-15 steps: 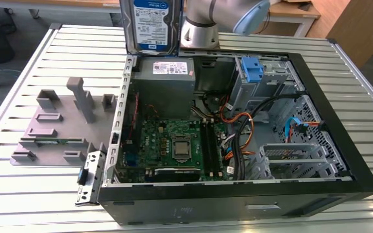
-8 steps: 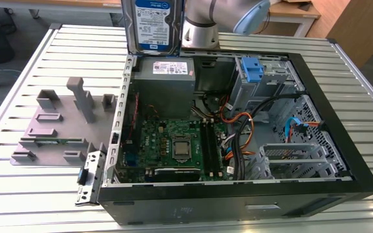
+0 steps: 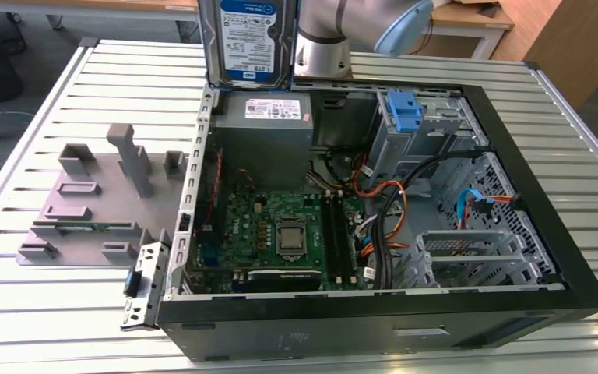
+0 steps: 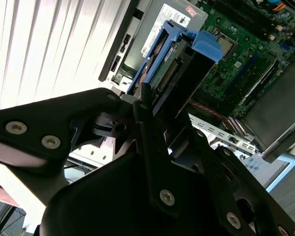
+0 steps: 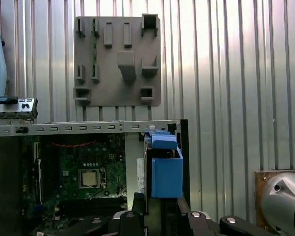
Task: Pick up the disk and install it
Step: 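Pick up the disk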
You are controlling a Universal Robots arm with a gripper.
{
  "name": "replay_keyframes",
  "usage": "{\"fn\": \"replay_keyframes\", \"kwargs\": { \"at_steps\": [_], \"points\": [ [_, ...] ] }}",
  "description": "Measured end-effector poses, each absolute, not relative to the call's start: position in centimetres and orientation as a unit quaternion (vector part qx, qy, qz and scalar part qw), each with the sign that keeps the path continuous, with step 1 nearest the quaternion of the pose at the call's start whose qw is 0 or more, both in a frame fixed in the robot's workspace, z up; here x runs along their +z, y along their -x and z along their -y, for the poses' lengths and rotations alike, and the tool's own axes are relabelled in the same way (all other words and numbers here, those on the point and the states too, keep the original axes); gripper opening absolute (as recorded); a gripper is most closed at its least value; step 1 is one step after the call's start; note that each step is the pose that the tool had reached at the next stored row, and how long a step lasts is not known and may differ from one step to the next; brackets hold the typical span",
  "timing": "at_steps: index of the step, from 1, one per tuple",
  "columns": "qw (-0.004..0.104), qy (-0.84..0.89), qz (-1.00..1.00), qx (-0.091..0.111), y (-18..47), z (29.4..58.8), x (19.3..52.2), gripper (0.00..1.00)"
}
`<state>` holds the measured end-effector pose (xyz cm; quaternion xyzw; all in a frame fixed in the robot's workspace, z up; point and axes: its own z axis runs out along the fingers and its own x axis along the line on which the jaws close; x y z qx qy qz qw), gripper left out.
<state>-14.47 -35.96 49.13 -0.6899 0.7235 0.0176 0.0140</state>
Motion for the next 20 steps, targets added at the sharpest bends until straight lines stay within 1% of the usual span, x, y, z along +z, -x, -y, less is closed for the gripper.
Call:
{"fn": "replay_keyframes", "kwargs": {
  "at_steps": [20],
  "points": [
    [0.014, 0.69, -0.724, 0.018, 13.84, 36.12, 49.09, 0.35]
  ]
}}
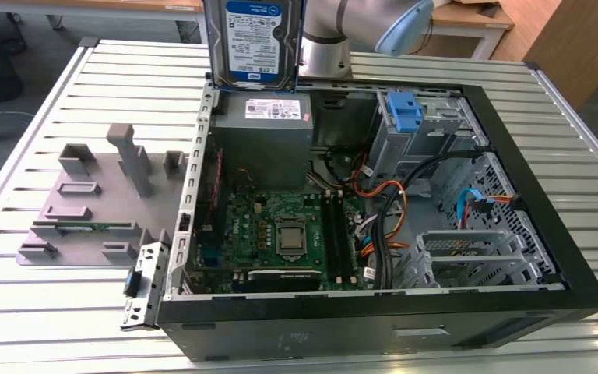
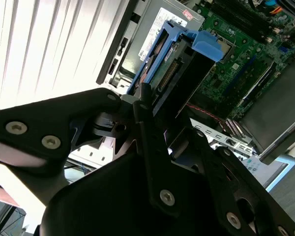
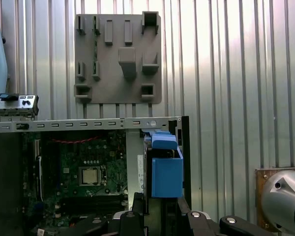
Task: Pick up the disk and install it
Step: 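Pick up the disk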
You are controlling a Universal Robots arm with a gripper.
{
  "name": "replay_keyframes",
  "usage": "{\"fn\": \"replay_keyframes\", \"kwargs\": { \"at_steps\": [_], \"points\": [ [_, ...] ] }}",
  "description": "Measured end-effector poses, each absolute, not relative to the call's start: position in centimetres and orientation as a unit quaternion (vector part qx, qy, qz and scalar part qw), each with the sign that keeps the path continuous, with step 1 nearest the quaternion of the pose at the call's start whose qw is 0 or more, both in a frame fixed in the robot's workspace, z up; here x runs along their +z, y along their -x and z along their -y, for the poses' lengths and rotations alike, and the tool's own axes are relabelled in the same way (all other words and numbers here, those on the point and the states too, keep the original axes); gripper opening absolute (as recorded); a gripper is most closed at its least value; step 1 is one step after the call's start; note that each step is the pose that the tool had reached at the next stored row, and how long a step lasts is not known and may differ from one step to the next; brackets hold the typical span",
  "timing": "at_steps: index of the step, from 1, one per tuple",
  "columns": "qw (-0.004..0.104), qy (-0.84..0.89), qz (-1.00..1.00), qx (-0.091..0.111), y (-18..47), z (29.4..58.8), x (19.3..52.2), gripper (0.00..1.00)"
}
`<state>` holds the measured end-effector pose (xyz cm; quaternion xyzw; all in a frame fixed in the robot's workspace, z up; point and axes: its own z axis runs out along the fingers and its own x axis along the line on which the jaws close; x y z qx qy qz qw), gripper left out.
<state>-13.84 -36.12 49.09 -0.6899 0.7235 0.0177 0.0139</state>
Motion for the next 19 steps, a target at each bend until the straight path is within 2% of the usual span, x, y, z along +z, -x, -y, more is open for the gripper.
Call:
{"fn": "replay_keyframes", "kwargs": {
  "at_steps": [19],
  "points": [
    [0.014, 0.69, -0.724, 0.018, 11.5, 36.1, 48.9, 0.35]
  ]
}}
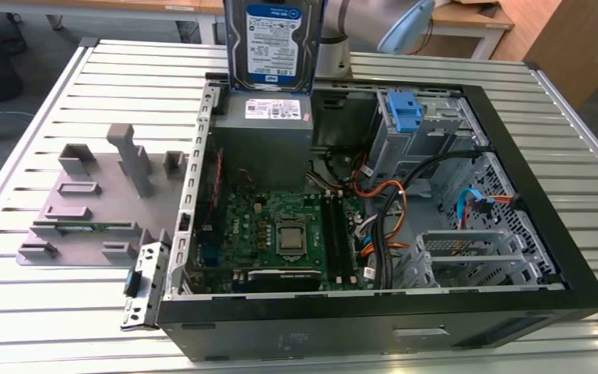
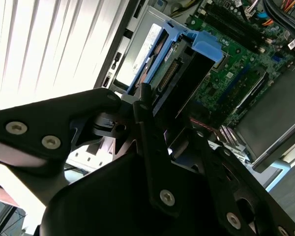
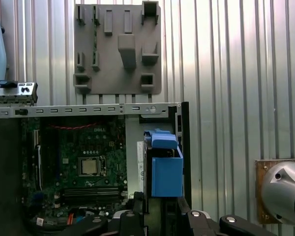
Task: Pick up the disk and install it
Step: 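Pick up the disk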
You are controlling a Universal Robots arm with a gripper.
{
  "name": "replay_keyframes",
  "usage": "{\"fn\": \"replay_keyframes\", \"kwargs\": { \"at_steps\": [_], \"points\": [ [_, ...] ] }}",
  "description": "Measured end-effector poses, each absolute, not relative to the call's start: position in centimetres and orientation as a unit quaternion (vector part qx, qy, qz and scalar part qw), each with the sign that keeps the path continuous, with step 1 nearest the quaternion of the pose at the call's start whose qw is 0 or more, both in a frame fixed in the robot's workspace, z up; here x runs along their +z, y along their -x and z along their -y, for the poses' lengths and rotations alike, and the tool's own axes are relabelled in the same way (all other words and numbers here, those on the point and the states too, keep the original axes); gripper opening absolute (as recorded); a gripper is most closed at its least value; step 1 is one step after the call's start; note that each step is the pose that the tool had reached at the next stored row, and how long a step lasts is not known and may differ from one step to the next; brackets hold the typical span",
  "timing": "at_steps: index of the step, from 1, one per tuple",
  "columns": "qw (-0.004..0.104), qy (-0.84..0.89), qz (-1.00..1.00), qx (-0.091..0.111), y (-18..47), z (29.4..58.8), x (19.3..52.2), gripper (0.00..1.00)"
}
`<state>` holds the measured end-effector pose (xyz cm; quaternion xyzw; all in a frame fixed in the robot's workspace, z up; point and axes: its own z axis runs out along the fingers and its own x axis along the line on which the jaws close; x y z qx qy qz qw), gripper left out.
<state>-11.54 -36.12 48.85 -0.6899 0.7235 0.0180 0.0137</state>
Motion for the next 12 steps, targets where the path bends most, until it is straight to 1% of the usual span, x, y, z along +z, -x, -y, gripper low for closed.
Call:
{"fn": "replay_keyframes", "kwargs": {
  "at_steps": [12],
  "points": [
    [0.013, 0.69, -0.724, 0.018, 9.1, 36.1, 48.6, 0.35]
  ]
}}
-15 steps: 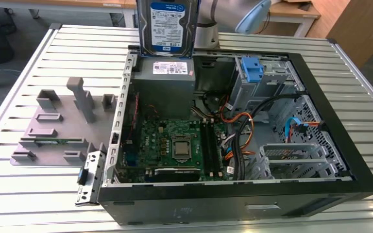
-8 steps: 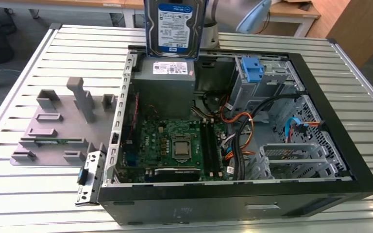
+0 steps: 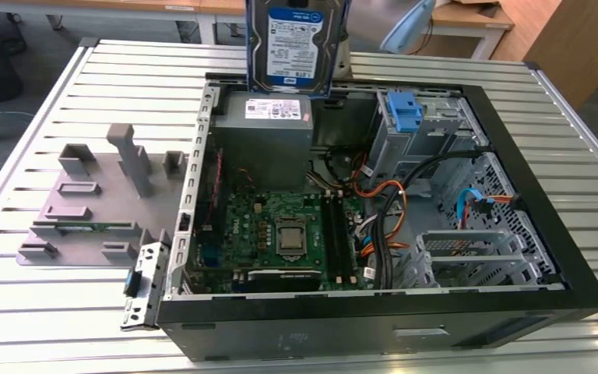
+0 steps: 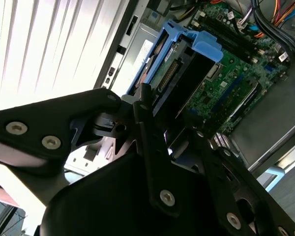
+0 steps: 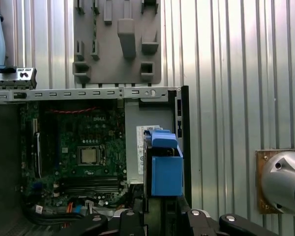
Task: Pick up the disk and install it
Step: 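Pick up the disk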
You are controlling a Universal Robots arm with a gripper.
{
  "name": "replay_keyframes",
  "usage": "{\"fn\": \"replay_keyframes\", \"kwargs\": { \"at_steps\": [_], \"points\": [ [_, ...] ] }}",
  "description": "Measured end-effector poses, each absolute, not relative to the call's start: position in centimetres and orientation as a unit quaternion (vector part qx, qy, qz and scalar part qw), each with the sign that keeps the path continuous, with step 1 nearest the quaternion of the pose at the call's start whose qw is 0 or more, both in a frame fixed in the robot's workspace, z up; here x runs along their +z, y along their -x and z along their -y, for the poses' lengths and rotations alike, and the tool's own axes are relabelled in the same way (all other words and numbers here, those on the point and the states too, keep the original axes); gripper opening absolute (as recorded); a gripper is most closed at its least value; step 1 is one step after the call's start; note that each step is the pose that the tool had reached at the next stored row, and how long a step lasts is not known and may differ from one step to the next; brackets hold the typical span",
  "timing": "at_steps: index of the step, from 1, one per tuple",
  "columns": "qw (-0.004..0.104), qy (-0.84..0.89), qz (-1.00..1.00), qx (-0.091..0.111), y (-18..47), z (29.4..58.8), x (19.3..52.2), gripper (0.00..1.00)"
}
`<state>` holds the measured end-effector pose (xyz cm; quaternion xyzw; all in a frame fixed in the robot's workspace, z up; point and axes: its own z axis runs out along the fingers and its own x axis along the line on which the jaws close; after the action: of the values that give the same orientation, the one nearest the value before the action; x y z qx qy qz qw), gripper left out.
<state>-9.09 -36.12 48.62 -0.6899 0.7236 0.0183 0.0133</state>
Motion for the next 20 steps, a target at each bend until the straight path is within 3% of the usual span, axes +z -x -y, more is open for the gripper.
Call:
{"fn": "replay_keyframes", "kwargs": {
  "at_steps": [20],
  "points": [
    [0.012, 0.69, -0.724, 0.019, 4.6, 36.2, 48.3, 0.35]
  ]
}}
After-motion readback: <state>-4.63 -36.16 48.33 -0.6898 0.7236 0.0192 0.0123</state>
